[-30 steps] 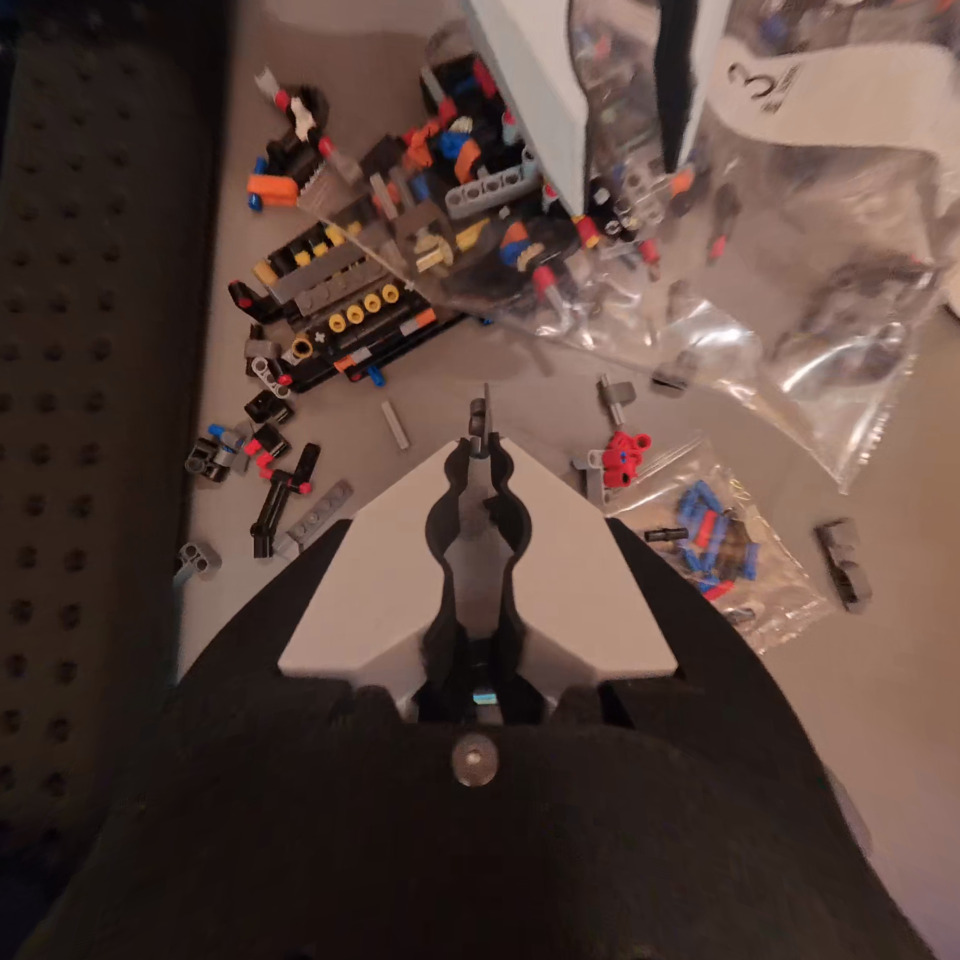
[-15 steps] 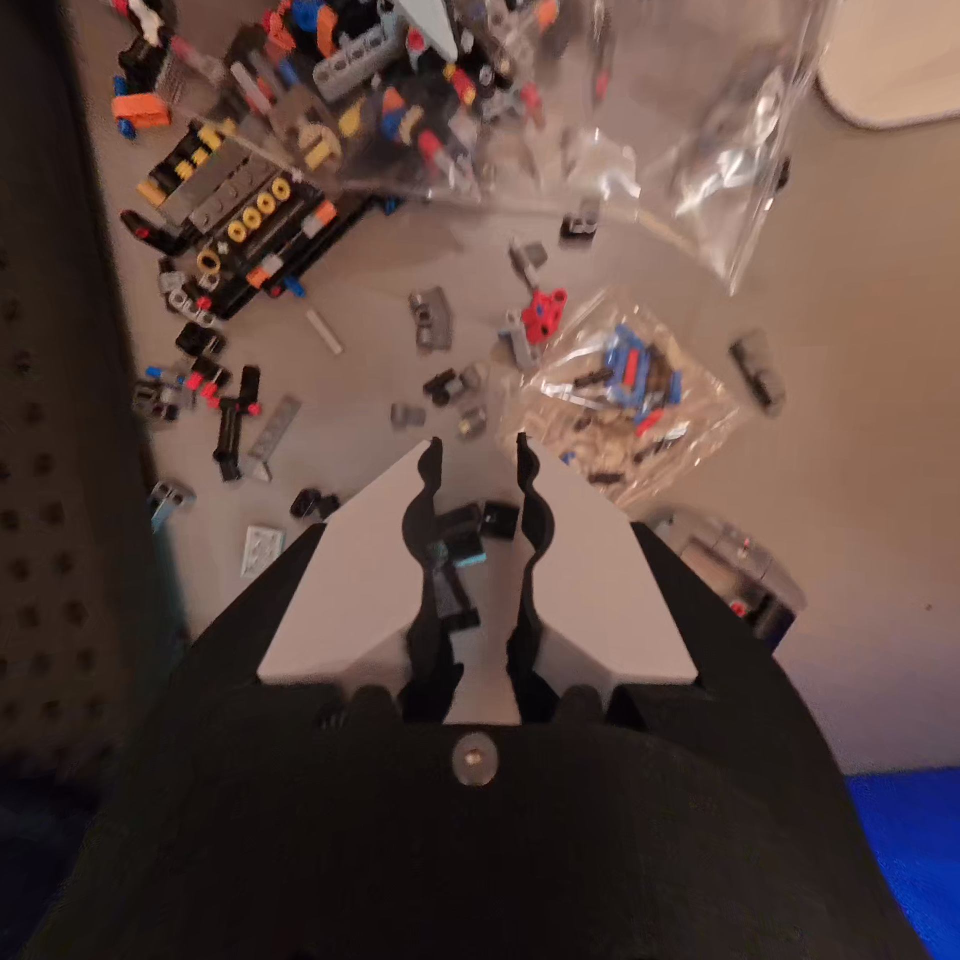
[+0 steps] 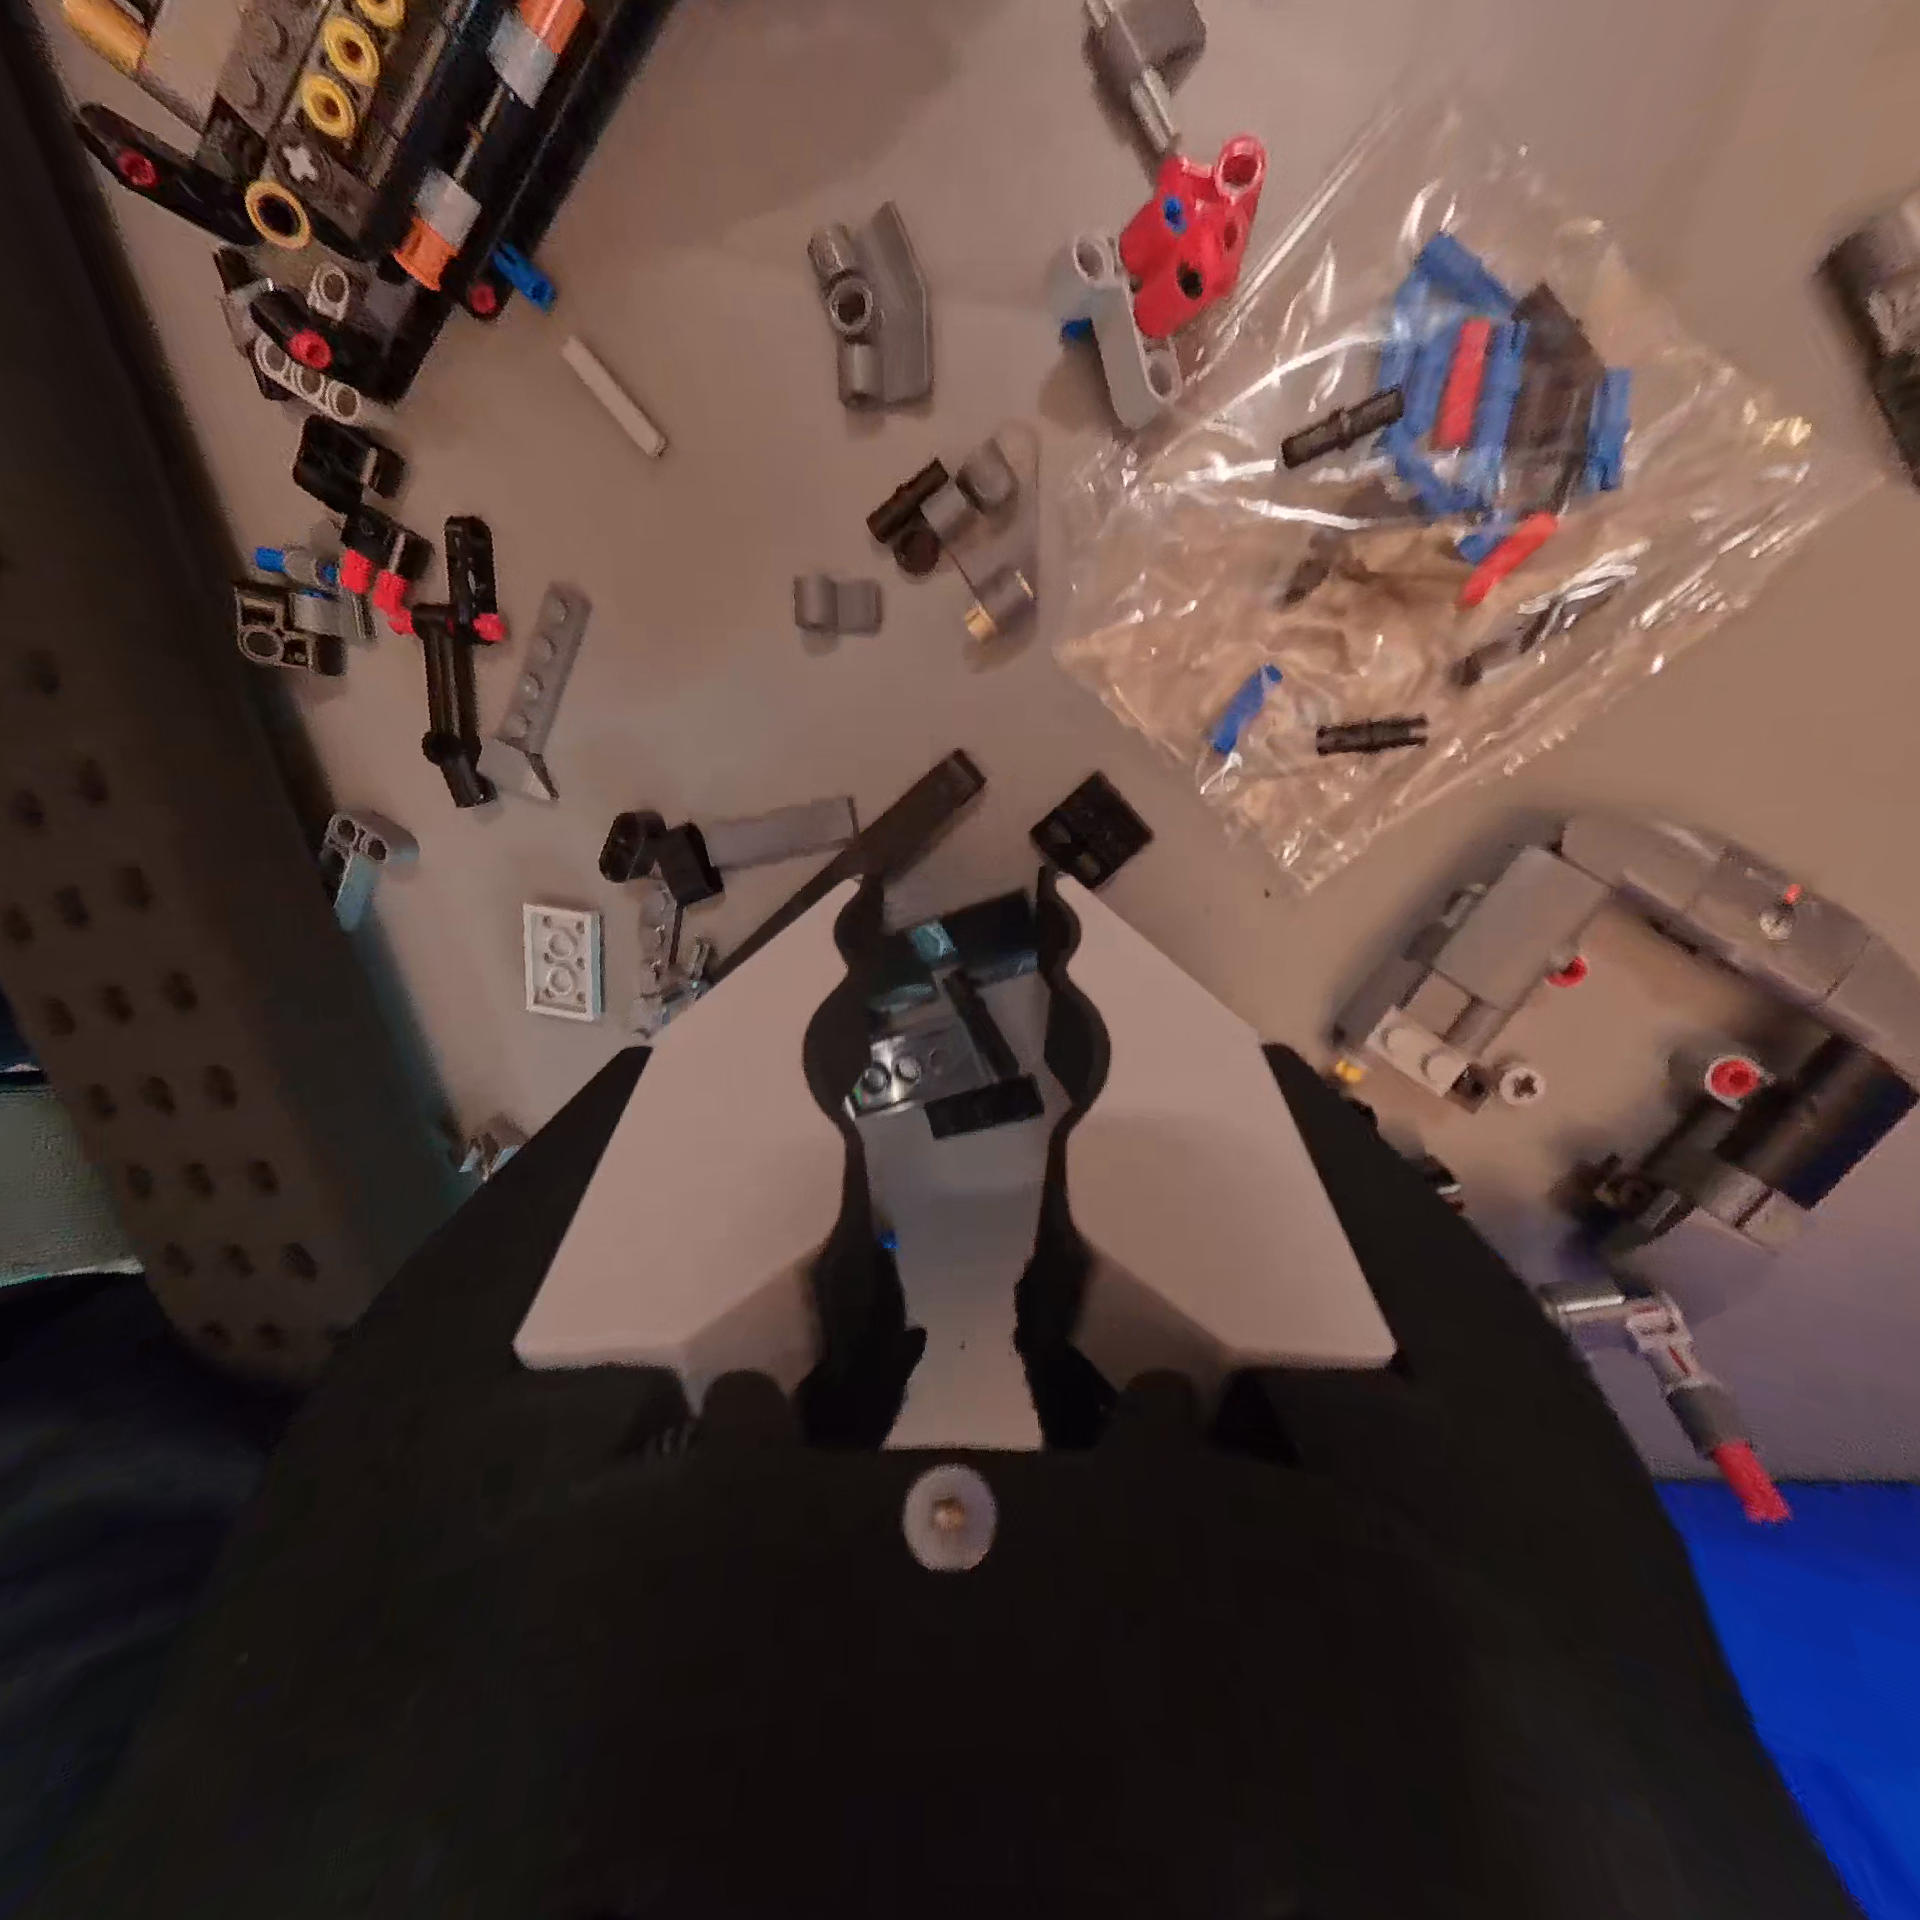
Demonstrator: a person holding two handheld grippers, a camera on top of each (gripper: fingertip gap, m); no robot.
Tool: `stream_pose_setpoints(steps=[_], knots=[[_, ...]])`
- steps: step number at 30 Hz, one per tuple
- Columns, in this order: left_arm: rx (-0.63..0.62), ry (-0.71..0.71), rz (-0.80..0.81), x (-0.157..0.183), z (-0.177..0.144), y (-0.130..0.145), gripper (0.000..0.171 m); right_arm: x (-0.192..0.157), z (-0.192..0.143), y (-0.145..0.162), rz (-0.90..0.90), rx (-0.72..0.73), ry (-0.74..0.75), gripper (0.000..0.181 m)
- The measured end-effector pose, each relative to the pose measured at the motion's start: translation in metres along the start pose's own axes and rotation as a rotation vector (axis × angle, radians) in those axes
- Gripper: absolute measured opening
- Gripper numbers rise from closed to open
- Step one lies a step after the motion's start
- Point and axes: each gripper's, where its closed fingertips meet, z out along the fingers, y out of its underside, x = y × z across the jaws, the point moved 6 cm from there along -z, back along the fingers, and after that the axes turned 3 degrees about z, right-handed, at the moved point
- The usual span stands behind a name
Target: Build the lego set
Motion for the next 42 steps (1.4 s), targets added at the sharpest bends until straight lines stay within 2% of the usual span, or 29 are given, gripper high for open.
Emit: stream_pose_setpoints(steps=[1,3,7,11,16,23,29,35,42], knots=[[0.000,-0.001,0.002,0.000,0.000,0.000,0.016,0.000,0.002,-0.003,-0.013,0.010,0.004,0.021],[0.000,-0.003,0.005,0.000,0.000,0.000,0.016,0.004,0.005,-0.008,-0.022,0.013,0.037,0.004],[0.000,-0.009,0.011,0.001,-0.001,-0.001,0.016,-0.002,-0.001,-0.013,-0.019,0.066,-0.015,0.013],[0.000,-0.005,0.012,0.002,0.000,-0.001,0.015,-0.014,-0.001,-0.011,-0.037,0.032,-0.061,0.019],[-0.004,-0.003,0.011,0.002,0.001,-0.001,0.015,-0.015,0.009,-0.014,-0.063,-0.012,-0.048,0.007],[-0.003,0.005,0.010,0.001,0.001,0.000,0.016,-0.014,-0.006,-0.028,-0.099,0.142,-0.031,0.005],[0.013,0.022,0.004,0.002,-0.002,-0.001,0.017,-0.027,-0.017,-0.047,-0.156,0.291,-0.083,0.005],[0.023,0.049,0.016,0.005,-0.007,-0.001,0.021,-0.040,-0.004,-0.066,-0.221,0.307,-0.098,0.005],[-0.078,0.086,0.041,0.014,0.010,0.006,0.033,-0.022,-0.010,-0.063,-0.168,0.371,-0.043,0.005]])
